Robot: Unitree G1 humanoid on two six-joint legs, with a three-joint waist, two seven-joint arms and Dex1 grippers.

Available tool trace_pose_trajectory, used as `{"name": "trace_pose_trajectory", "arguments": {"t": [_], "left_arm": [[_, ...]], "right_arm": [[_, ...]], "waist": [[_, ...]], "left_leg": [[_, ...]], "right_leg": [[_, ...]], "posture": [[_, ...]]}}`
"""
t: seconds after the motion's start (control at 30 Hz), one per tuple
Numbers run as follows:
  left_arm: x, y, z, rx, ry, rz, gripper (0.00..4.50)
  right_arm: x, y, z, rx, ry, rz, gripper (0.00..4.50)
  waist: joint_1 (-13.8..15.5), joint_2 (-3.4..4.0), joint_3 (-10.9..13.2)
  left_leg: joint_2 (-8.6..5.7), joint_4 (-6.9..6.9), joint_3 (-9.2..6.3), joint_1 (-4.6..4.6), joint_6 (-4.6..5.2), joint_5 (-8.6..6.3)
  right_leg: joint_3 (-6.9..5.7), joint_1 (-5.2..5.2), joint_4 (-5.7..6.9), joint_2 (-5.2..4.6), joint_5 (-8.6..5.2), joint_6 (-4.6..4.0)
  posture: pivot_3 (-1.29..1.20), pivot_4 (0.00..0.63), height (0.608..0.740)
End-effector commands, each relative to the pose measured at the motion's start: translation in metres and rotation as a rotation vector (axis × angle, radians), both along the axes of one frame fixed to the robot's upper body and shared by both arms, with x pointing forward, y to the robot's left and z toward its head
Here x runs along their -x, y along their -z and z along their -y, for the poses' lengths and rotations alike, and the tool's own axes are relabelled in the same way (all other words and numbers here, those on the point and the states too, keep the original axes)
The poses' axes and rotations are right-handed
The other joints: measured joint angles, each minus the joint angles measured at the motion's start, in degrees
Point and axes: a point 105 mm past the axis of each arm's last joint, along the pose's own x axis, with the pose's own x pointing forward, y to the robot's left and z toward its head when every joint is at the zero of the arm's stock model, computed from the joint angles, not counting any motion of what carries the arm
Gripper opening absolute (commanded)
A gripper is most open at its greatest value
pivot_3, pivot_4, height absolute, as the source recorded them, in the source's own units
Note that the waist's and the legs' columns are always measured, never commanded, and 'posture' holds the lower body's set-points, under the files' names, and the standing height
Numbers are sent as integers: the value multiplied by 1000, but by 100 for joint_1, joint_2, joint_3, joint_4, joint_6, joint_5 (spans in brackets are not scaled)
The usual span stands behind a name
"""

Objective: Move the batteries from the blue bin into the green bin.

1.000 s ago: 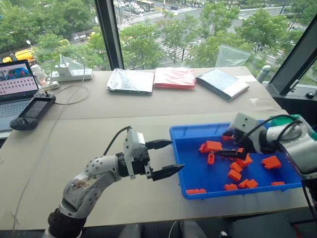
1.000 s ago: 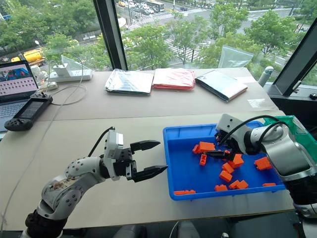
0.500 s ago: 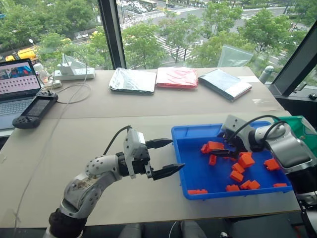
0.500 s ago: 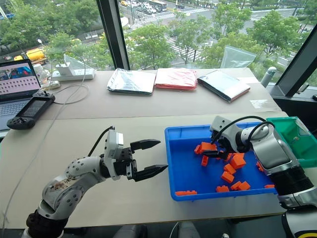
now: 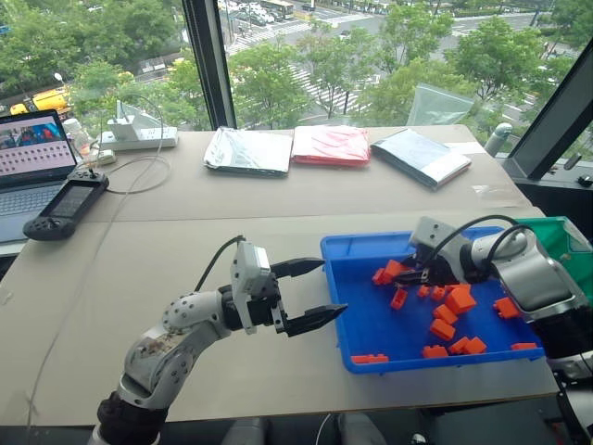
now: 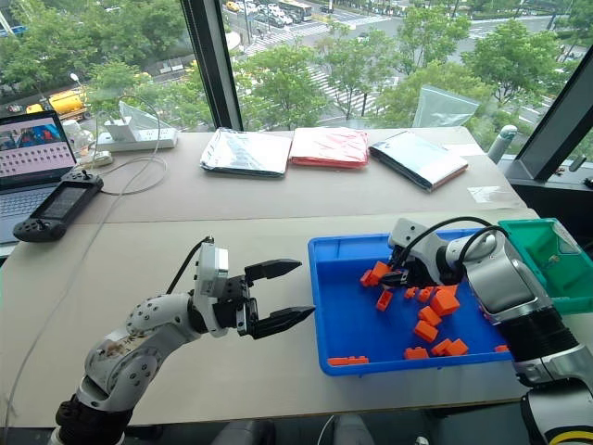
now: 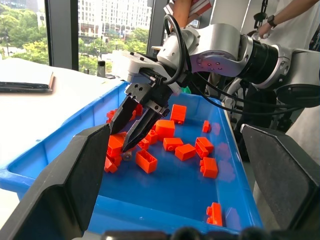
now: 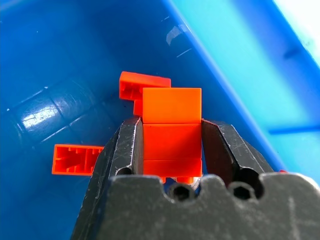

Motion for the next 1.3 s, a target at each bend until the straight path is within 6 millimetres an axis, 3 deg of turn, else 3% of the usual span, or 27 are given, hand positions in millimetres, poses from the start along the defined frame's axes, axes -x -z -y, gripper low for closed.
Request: {"name": "trace_pose_trajectory", "arguments": {"t": [0.03, 0.2, 0.3, 0.43, 0.5, 0.6, 0.67, 0.73, 0.8, 1.0, 1.3], "left_arm": [[4, -9, 0, 23, 11, 55, 4500], [5, -9, -1, 22, 10, 57, 4500], [5, -9, -2, 22, 12, 55, 4500], [4, -9, -2, 20, 18, 52, 4500], [4, -9, -2, 18, 21, 52, 4500], [4, -9, -2, 17, 23, 51, 4500], [4, -9, -1, 17, 24, 51, 4500], [3, -9, -1, 18, 26, 54, 4500], [3, -10, 0, 19, 25, 55, 4500], [3, -10, 1, 24, 21, 55, 4500], [3, -10, 0, 30, 13, 51, 4500]], "right_arm": [[-6, -49, 13, -18, 66, 159, 1451], [-2, -75, 47, -13, 276, 262, 1451], [12, -65, 90, 161, 463, 279, 1451], [26, -56, 110, 239, 560, 276, 1451], [29, -56, 114, 254, 586, 284, 2465], [30, -56, 106, 225, 567, 279, 3375], [27, -59, 89, 147, 529, 282, 4111], [25, -56, 51, 25, 399, 244, 4450], [24, -53, 25, -60, 327, 207, 4450], [24, -27, 1, -148, 324, 74, 4450], [23, 10, 10, -123, 440, -24, 4450]], "waist": [[4, 0, 0], [9, 0, 0], [68, 0, -1], [63, 0, -1], [13, 4, -2], [-25, 4, -2], [-31, 4, -2], [-45, 3, -2], [-43, 3, -2], [63, 3, -2], [41, 3, -2]], "left_leg": [[0, 0, -1, -1, 0, 0], [2, -1, -2, -2, 0, 0], [1, -1, -5, -3, 0, 0], [-3, 0, 2, -6, 1, 0], [-4, 0, 7, -3, 0, 0], [0, 0, 6, 6, -1, 1], [0, 0, 7, 8, 0, 1], [1, 0, 7, 8, -1, 1], [4, 0, 5, 8, 0, 1], [-2, 7, -5, -7, 0, 0], [-6, 5, -2, -6, 0, 1]], "right_leg": [[0, -1, 0, 0, 0, 0], [0, -2, 1, -1, 0, 0], [-5, 1, 0, -1, 0, 0], [-3, -1, -3, -7, 0, 0], [3, -4, 2, -3, 0, 0], [5, 1, 8, 6, 0, -1], [5, 2, 8, 6, -1, -1], [5, 2, 8, 7, 0, 0], [6, 2, 8, 11, 0, -1], [-3, 1, 2, -2, 0, 2], [-3, 0, 0, 0, 2, 3]], "posture": [[0, 150, 740], [0, 150, 740], [0, 150, 740], [0, 150, 740], [0, 150, 740], [0, 150, 740], [0, 150, 740], [0, 150, 740], [0, 150, 740], [0, 150, 740], [0, 150, 740]]}}
